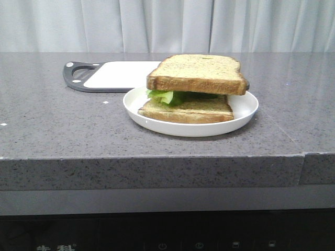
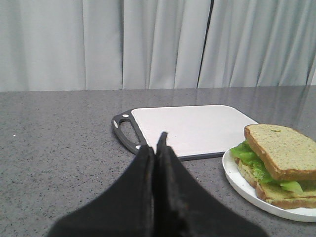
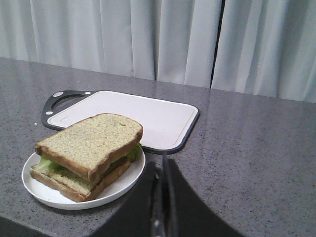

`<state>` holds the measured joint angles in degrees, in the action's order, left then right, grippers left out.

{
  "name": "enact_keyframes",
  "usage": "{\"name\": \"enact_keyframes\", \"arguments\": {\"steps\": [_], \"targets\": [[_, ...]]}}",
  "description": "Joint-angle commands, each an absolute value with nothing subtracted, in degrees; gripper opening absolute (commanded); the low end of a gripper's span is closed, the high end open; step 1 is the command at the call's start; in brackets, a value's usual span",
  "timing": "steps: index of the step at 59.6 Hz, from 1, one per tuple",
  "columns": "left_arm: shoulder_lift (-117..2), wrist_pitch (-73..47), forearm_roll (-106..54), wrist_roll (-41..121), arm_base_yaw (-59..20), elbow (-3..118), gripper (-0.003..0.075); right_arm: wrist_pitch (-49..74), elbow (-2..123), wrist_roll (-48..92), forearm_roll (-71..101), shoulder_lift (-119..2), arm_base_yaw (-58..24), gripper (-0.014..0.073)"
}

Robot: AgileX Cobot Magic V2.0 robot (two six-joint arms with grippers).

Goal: Left arm grabs bread, right arm adds lettuce

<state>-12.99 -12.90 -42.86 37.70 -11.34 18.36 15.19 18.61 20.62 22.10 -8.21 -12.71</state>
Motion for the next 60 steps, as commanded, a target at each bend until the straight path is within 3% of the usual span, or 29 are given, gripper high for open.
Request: {"name": "enact_keyframes", "arguments": {"steps": [1,16,26,60], "targets": [[-13.6,-9.24,-43.97,37.87,-11.84,19.85,-0.002,10.76,20.13,20.79,22.84,-8.82,-12.76,-0.0061],[-13.6,-8.01,-40.46,36.51,-11.84,19.14,-0.002,10.76,20.13,20.79,22.84,-8.82,-12.76,-0.0061],[-13.24,-9.73,-8.04,1.59,-11.73,18.91,-0.0021,10.76,20.13,20.79,22.84,-8.82,-12.7,-0.0061],[1.35,-7.46,-7.53,4.82,-0.28,4.76,-0.0021,10.81,20.13,20.79,22.84,-8.82,-12.7,-0.0061]]}}
